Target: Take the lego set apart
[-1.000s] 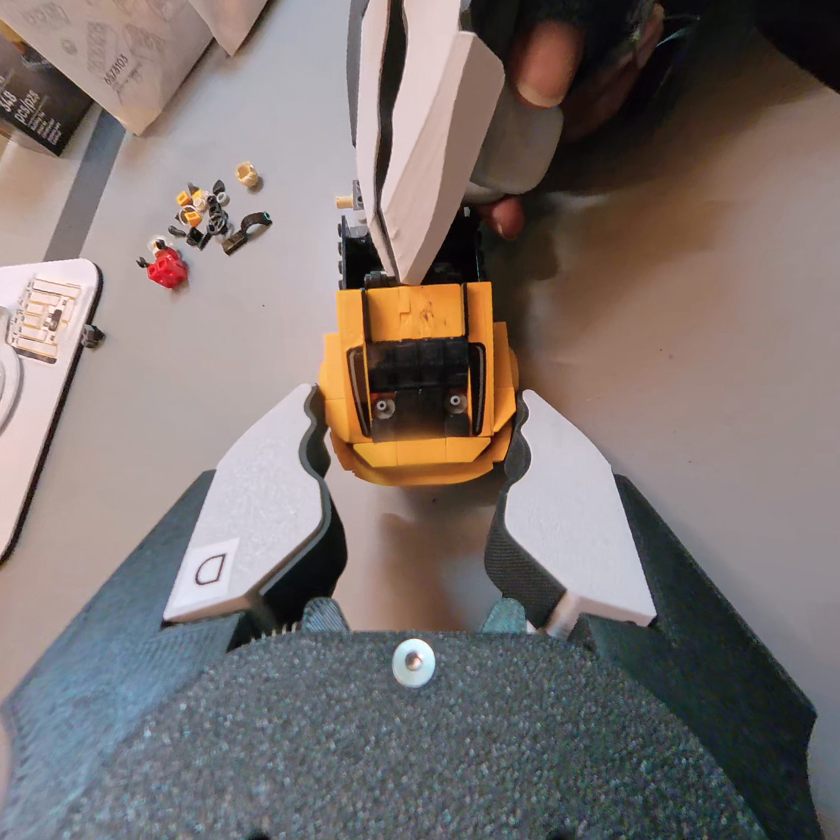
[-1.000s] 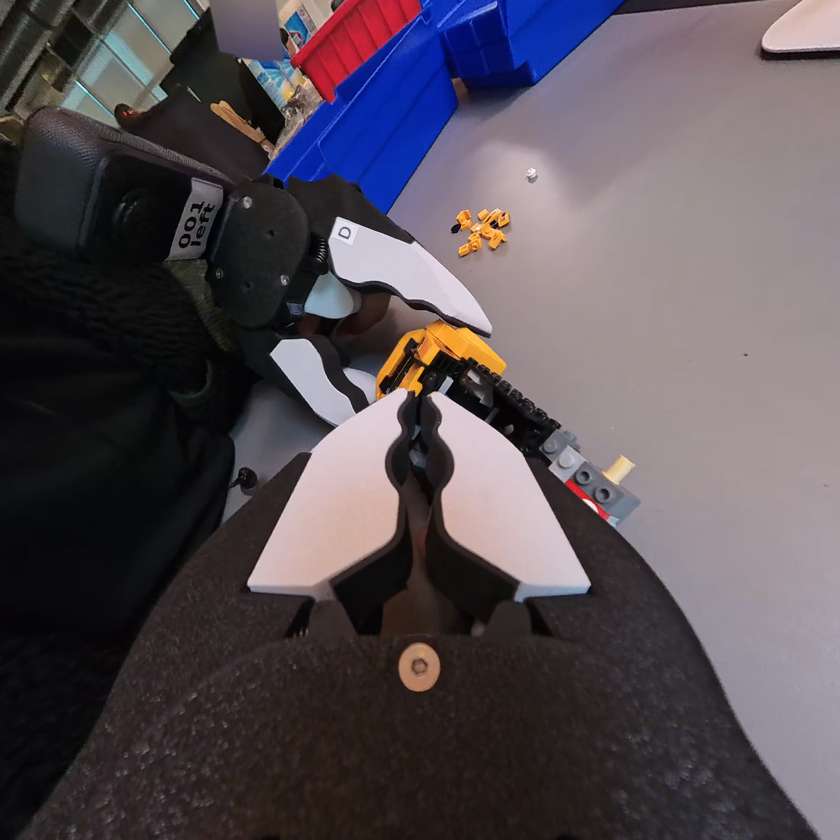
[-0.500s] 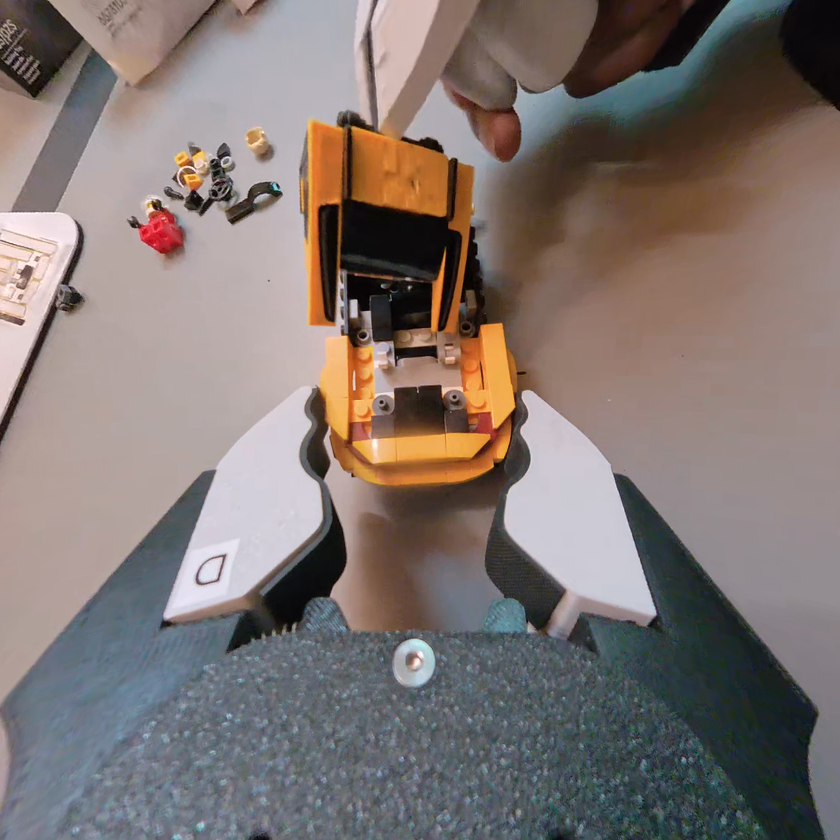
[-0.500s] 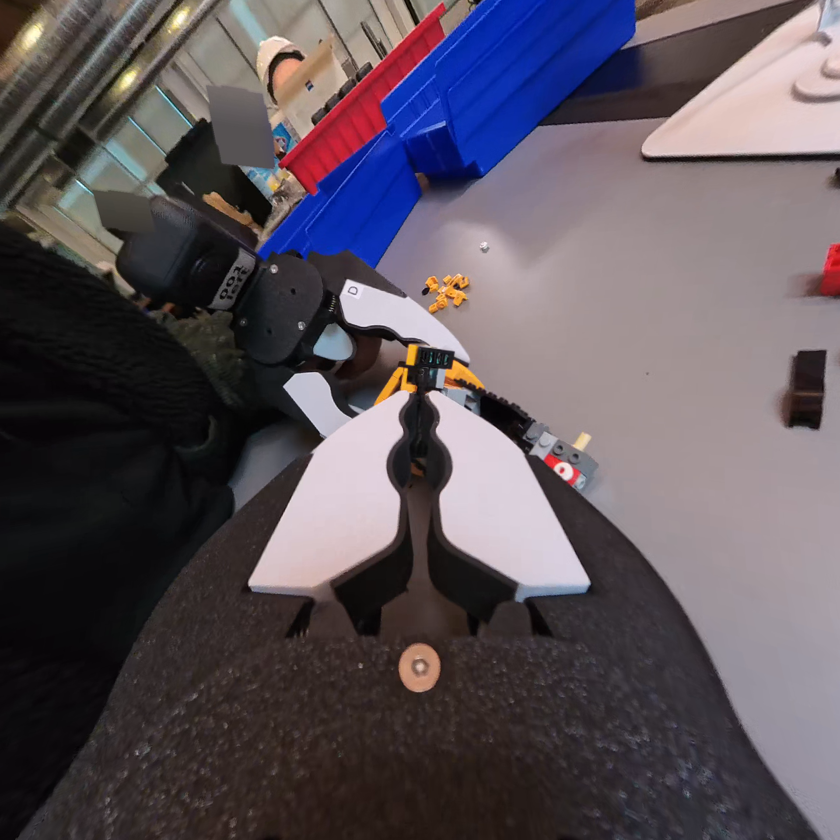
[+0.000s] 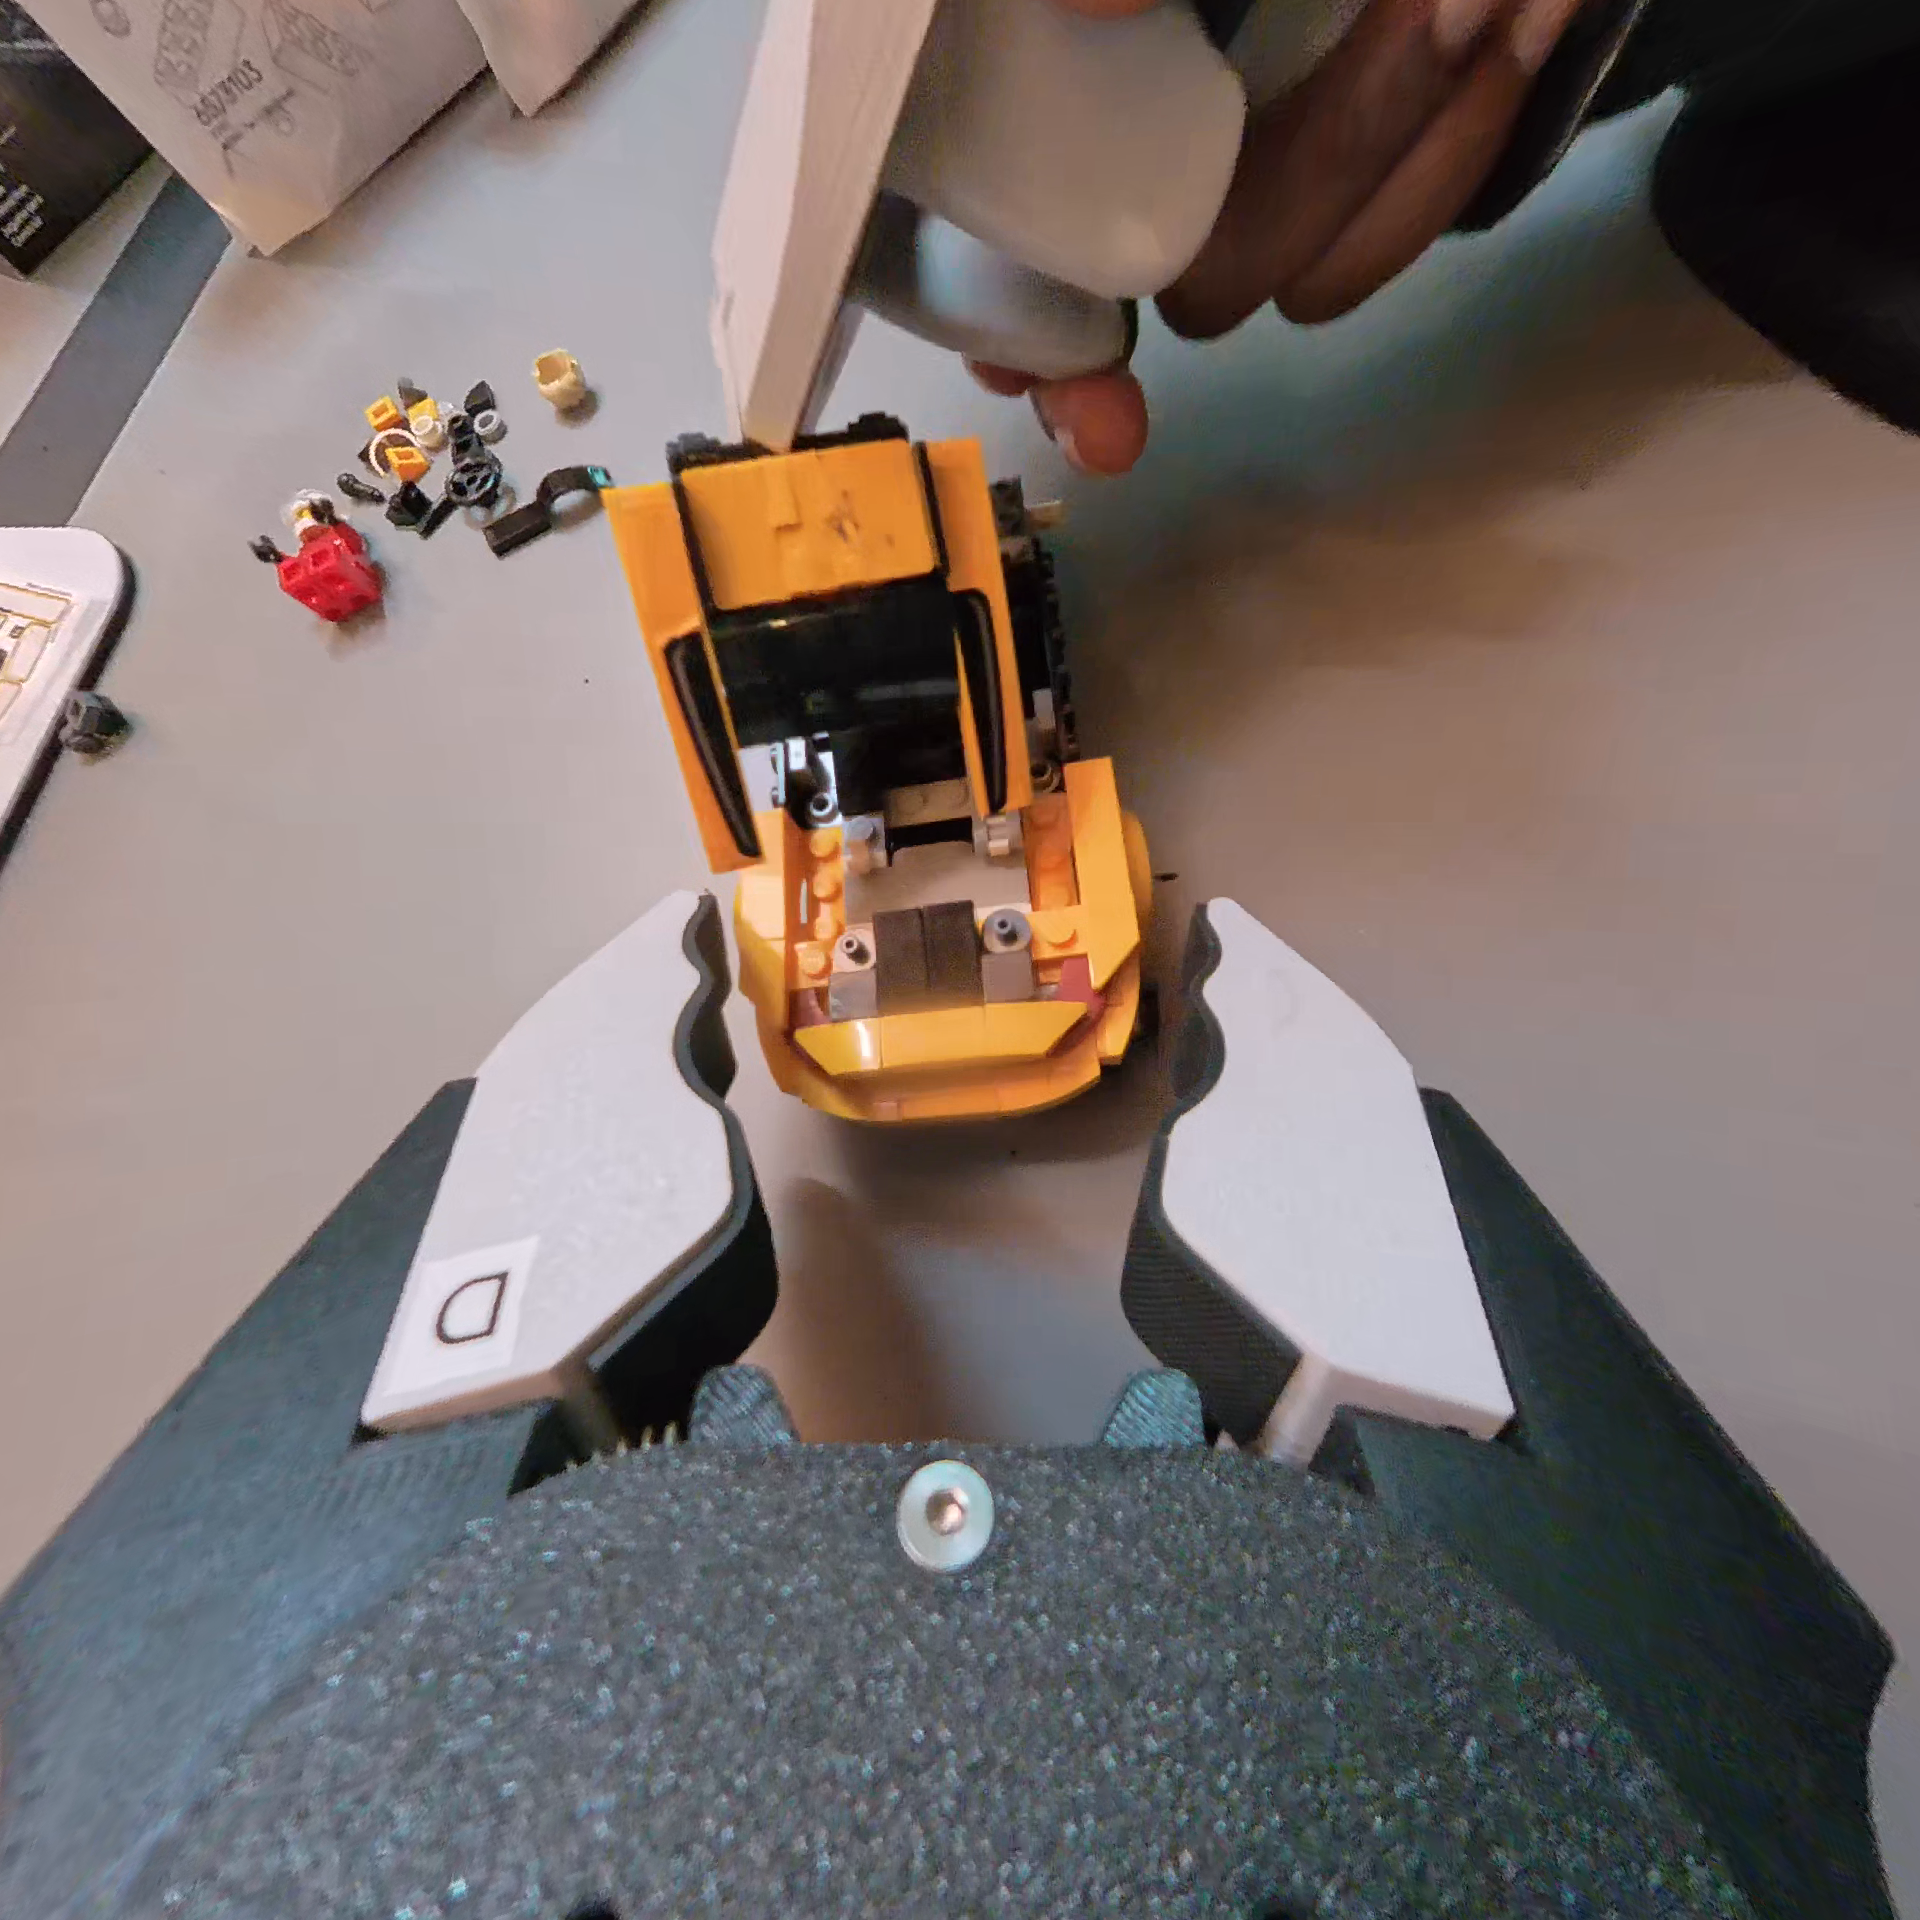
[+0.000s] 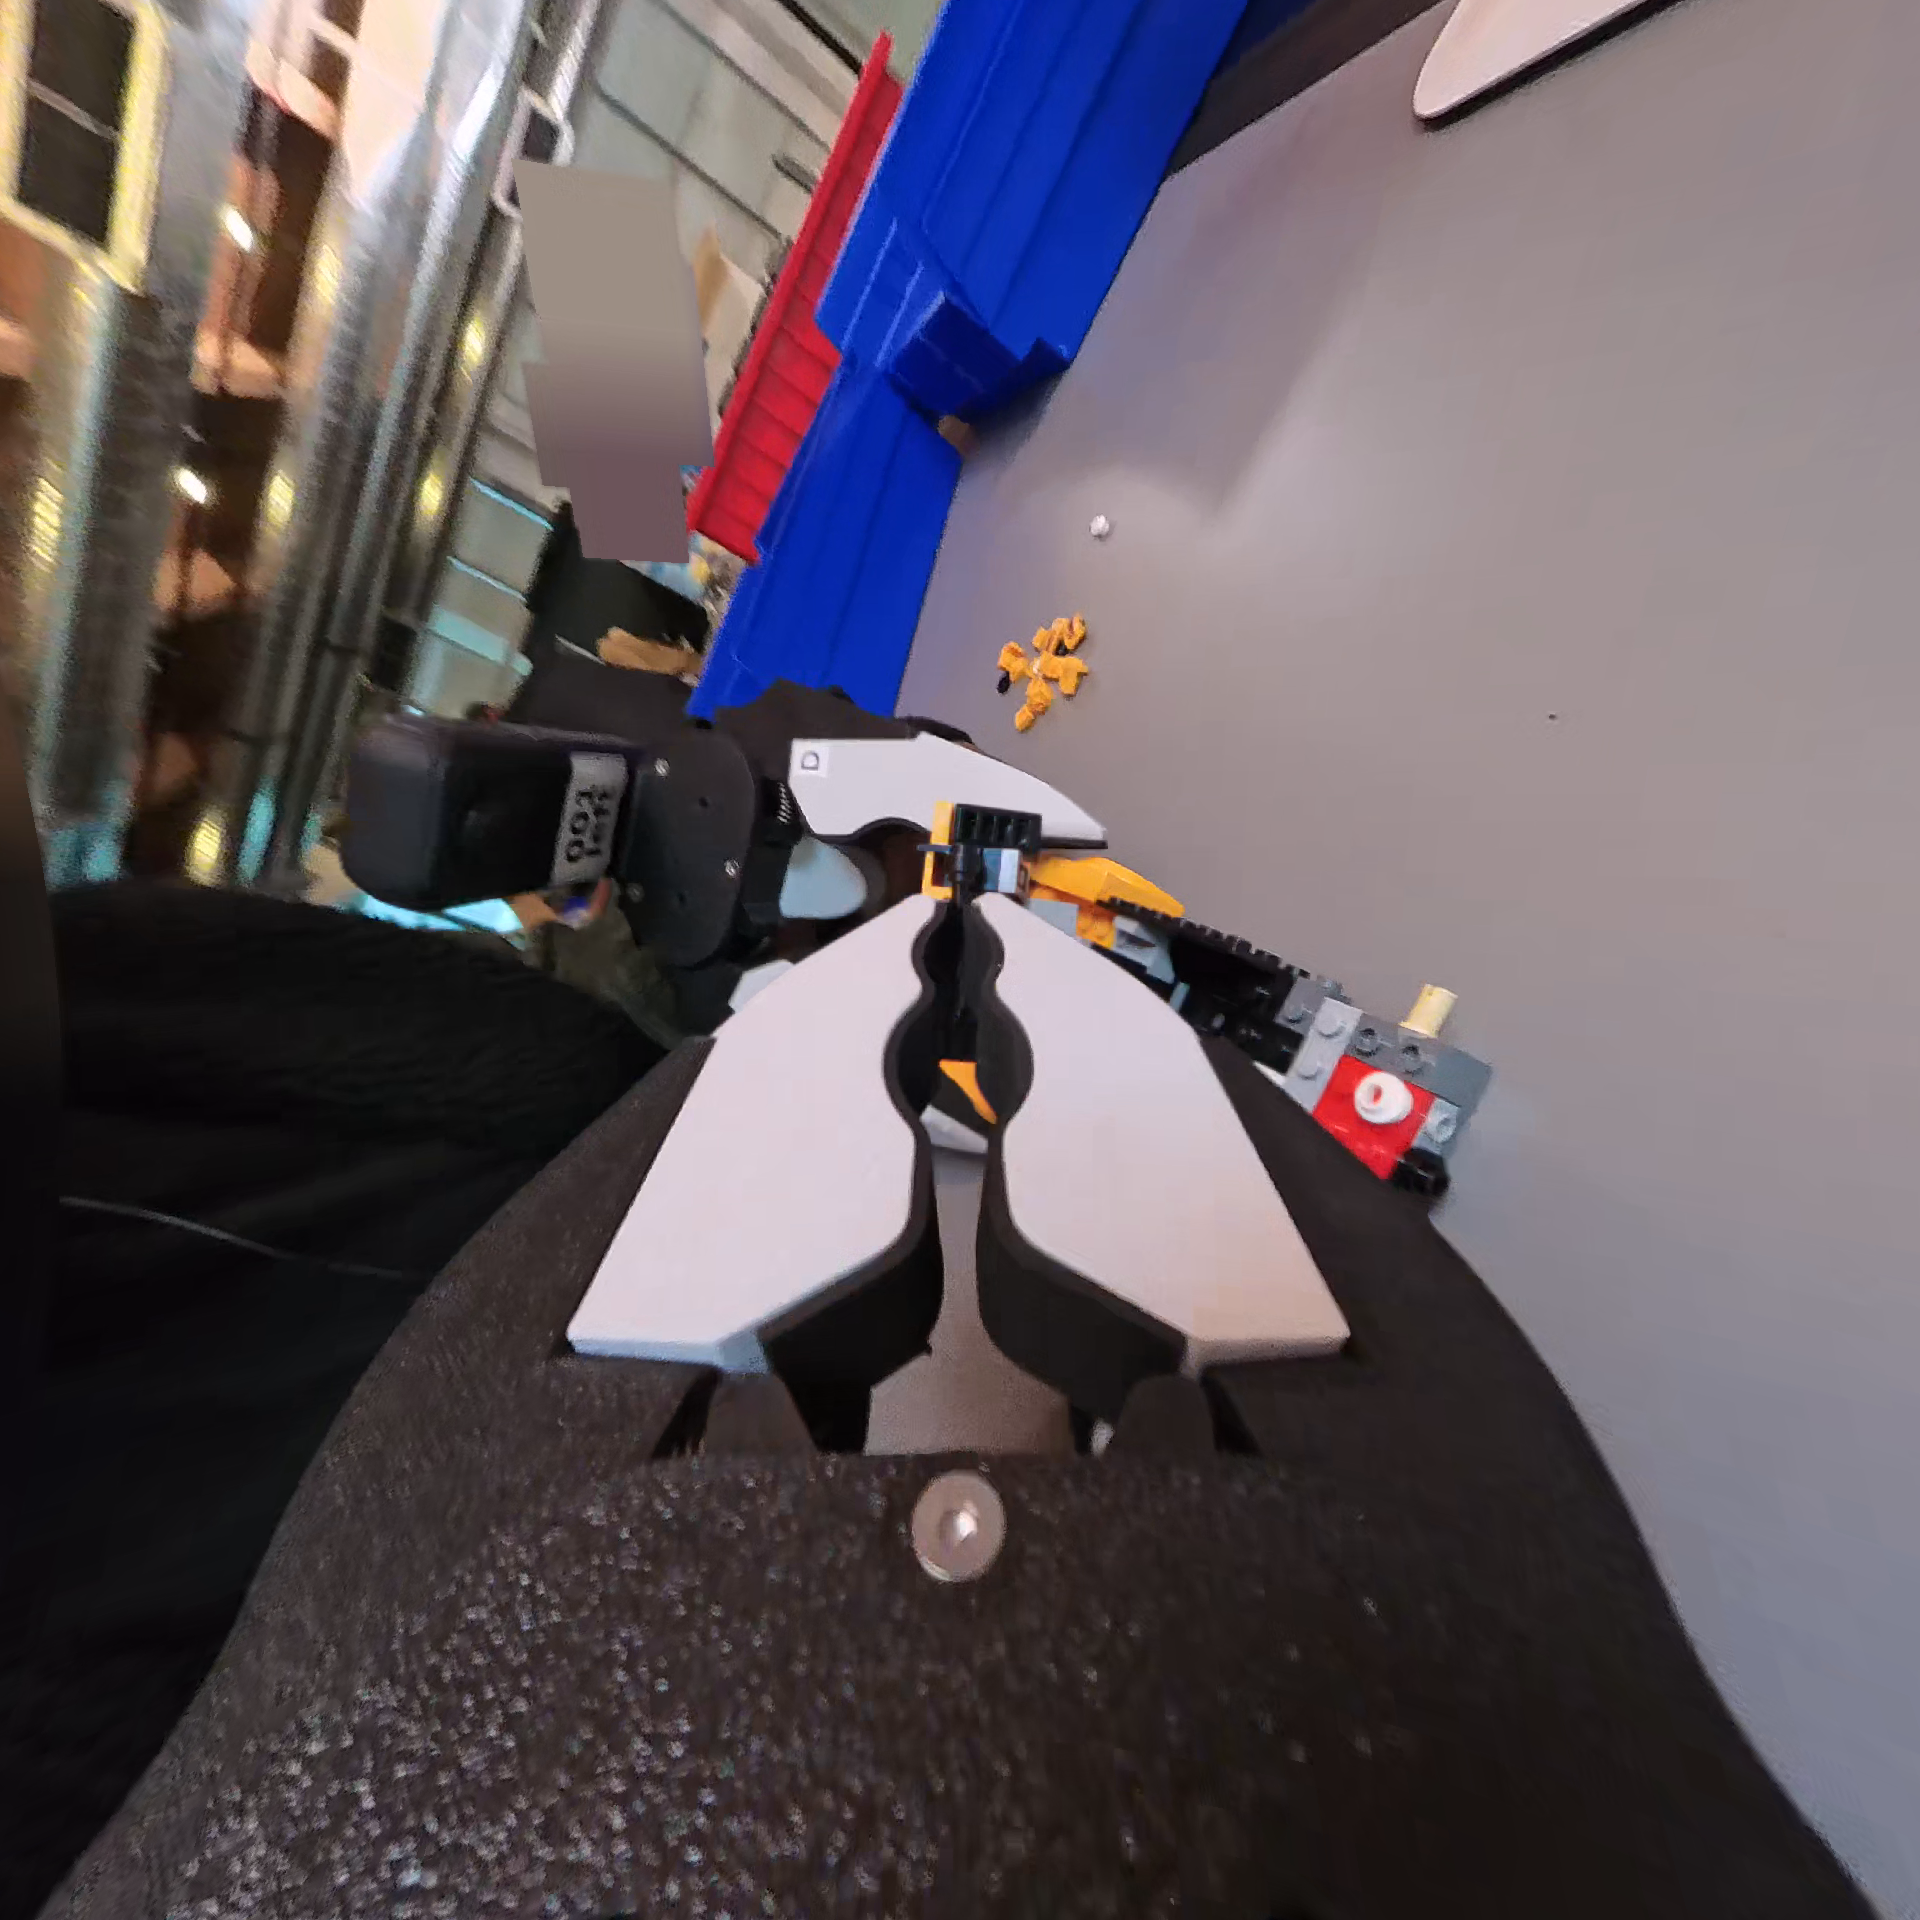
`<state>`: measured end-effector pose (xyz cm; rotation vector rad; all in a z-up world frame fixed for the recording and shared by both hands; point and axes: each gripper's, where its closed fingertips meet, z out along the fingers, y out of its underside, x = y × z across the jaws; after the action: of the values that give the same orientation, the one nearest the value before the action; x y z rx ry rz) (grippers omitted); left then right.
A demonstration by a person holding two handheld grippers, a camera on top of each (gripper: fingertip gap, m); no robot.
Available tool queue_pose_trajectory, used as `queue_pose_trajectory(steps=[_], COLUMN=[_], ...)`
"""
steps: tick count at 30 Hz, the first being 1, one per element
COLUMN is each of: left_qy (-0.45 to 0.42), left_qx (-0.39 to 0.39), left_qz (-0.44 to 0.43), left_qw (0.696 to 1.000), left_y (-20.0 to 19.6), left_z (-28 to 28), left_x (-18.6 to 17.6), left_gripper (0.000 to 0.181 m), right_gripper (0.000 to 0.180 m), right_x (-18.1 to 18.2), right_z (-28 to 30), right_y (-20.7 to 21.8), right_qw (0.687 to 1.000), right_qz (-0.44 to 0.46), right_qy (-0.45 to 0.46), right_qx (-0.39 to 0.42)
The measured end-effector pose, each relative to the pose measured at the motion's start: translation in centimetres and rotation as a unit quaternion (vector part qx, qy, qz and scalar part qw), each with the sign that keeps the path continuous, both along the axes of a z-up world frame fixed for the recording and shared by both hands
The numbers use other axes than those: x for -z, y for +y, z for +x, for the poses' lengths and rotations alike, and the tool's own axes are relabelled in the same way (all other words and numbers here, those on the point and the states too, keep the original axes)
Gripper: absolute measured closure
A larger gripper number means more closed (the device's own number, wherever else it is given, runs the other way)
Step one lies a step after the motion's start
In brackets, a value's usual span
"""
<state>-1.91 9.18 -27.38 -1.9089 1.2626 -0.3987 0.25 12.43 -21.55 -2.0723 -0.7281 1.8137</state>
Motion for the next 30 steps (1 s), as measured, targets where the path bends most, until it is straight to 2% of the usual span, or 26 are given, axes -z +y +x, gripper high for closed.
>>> queue_pose_trajectory(steps=[5, 8, 11, 13, 16, 19, 24, 27, 30], left_qy=[-0.069, -0.111, -0.133, -0.126, -0.122, -0.119, -0.125, -0.135, -0.104], left_qx=[-0.012, -0.018, -0.016, -0.01, -0.009, -0.006, -0.002, -0.004, -0.017], left_qz=[0.006, 0.044, 0.104, 0.143, 0.142, 0.126, 0.115, 0.105, 0.121], left_qw=[0.998, 0.993, 0.986, 0.982, 0.982, 0.985, 0.985, 0.985, 0.987], left_y=[0.2, 0.6, 0.6, 0.5, 0.2, -0.2, -0.6, -0.7, -0.4], left_z=[-0.3, -0.2, 0.2, 0.4, 0.4, 0.4, 0.6, 0.5, 0.0], left_x=[-2.3, -4.5, -6.7, -7.6, -8.0, -8.0, -8.3, -8.7, -8.4], left_gripper=[0.094, 0.097, 0.108, 0.124, 0.124, 0.124, 0.124, 0.124, 0.123], right_gripper=[0.179, 0.179, 0.178, 0.178, 0.178, 0.179, 0.179, 0.172, 0.164], right_x=[-1.1, -2.5, -3.2, -3.6, -3.5, -2.7, -2.7, -3.1, -3.8], right_z=[-0.6, -1.0, -1.4, -1.6, -1.6, -1.7, -1.6, -1.2, -0.7], right_y=[-0.6, -1.2, -1.7, -2.2, -2.3, -2.4, -2.8, -2.6, -2.4], right_qw=[0.996, 0.988, 0.981, 0.977, 0.977, 0.985, 0.997, 0.996, 0.992], right_qz=[-0.064, -0.108, -0.135, -0.151, -0.148, -0.117, 0.018, 0.067, 0.119], right_qy=[0.057, 0.108, 0.136, 0.151, 0.151, 0.126, 0.072, 0.062, 0.044], right_qx=[0.005, -0.002, -0.01, -0.02, -0.021, -0.025, -0.024, -0.017, -0.006])
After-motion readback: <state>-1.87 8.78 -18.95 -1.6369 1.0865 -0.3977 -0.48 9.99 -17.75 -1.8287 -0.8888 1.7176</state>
